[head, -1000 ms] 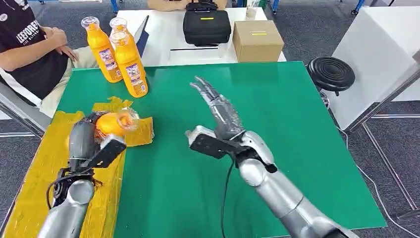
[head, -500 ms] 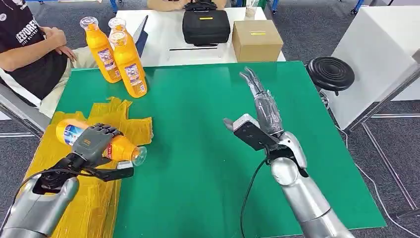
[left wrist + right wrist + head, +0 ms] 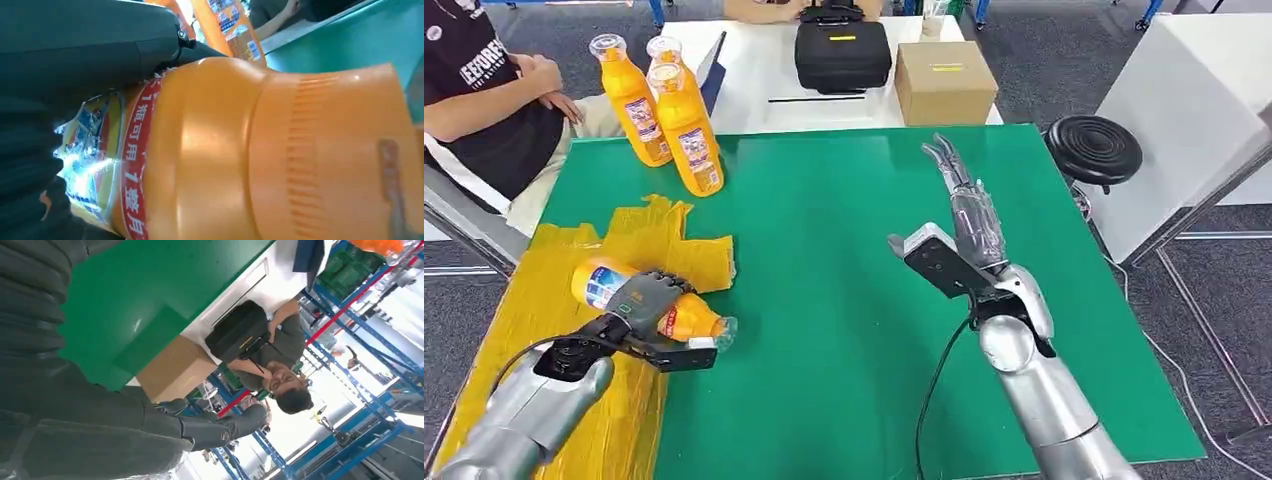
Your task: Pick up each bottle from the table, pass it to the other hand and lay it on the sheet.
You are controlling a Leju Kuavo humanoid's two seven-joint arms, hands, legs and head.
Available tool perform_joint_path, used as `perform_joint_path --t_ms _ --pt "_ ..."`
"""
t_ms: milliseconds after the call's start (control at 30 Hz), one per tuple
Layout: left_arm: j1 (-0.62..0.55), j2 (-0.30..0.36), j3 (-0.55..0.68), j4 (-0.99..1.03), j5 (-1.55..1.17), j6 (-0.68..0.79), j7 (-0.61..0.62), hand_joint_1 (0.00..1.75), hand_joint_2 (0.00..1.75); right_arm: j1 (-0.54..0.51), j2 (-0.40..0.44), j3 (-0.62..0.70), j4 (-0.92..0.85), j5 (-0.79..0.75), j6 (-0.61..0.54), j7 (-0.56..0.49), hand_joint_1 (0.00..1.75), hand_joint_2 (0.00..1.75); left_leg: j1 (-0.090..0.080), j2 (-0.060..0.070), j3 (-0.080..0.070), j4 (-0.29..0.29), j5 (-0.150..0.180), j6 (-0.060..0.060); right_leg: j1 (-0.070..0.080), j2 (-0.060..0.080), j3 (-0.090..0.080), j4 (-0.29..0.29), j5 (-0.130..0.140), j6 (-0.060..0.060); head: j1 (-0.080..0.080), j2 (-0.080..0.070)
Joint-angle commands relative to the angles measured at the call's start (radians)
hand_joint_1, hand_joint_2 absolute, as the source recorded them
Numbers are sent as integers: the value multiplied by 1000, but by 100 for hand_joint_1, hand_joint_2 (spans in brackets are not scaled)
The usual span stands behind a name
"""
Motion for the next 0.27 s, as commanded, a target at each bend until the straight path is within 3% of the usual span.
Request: perform_joint_path --t_ms 33,267 --pt "-67 -89 -47 223 4 -24 31 175 175 -33 3 6 38 5 10 13 0 175 1 0 3 0 0 -3 1 -3 4 -1 0 -2 1 0" --pt "-95 -126 -12 287 29 -98 119 175 175 -62 14 24 79 9 10 14 0 175 0 -6 3 -1 6 -2 0 -5 6 -1 1 -2 0 0"
